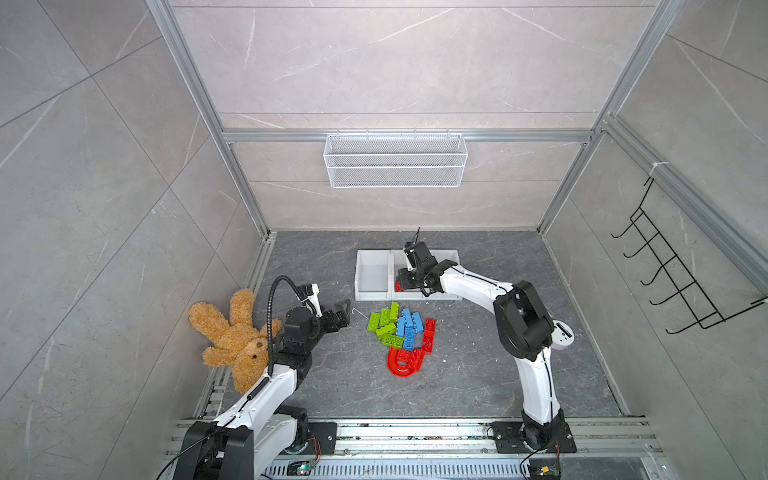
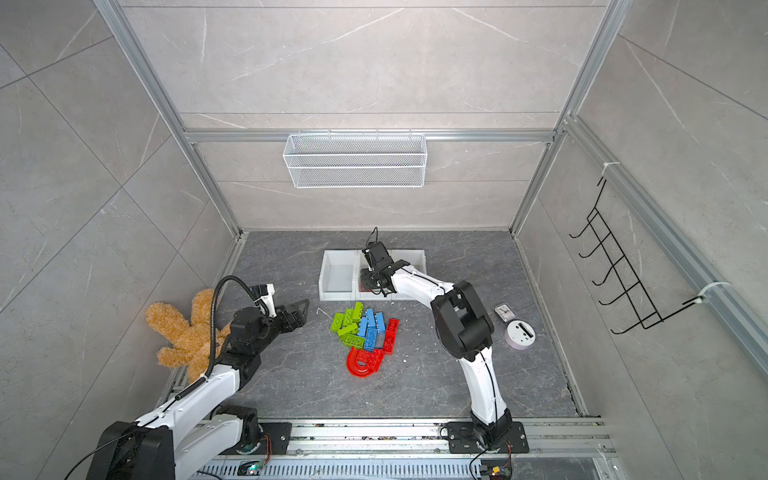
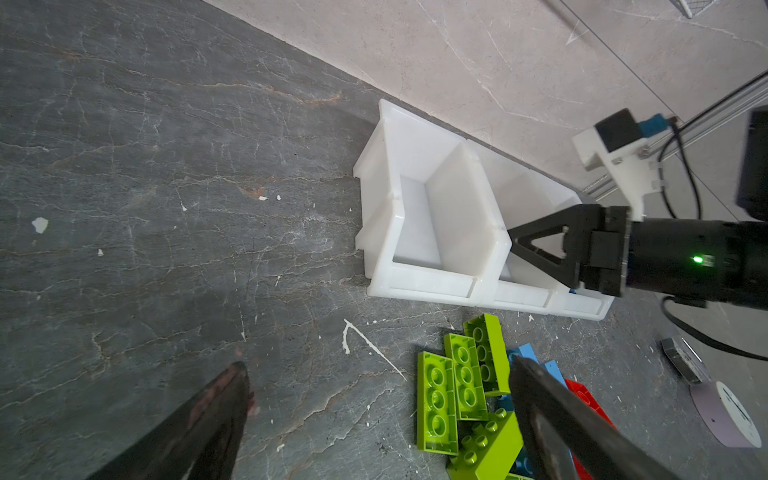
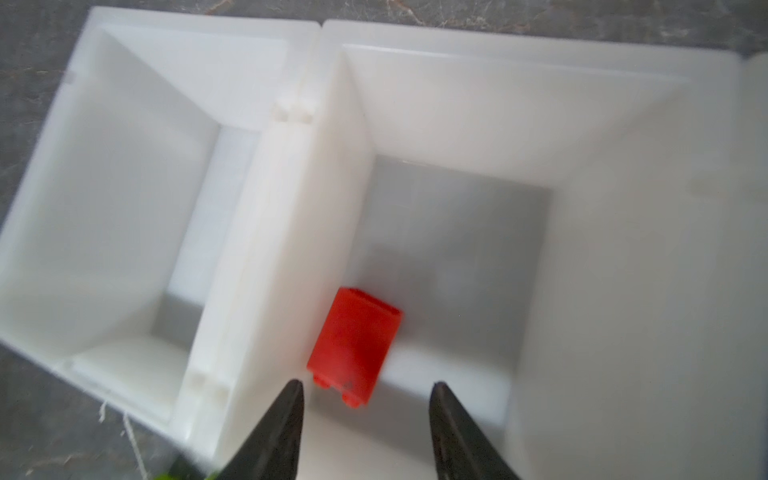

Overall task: Sort the legos into containers by color
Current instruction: 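Open the right gripper to drop the red brick in the middle compartment, then move the right gripper back to a red brick beside the pile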

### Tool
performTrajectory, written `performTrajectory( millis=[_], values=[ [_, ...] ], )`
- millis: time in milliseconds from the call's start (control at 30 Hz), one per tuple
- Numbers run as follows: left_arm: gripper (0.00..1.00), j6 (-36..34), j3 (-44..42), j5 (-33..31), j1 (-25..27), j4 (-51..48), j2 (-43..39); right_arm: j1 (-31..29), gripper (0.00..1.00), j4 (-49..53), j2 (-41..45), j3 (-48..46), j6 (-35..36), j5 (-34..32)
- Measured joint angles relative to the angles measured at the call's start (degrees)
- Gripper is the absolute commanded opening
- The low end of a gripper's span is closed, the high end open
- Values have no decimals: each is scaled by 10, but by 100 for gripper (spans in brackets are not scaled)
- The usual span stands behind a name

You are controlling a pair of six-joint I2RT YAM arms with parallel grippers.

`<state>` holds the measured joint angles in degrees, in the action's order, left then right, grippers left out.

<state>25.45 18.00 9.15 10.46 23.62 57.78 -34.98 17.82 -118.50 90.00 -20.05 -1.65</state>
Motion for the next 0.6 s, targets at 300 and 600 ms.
performTrajectory(
  millis=[300,600],
  values=[
    [99,0,0,0,0,0,0,-17,47,37,198,-171,6,17],
    [99,0,0,0,0,0,0,-43,50,105,238,-276,-32,4]
  ],
)
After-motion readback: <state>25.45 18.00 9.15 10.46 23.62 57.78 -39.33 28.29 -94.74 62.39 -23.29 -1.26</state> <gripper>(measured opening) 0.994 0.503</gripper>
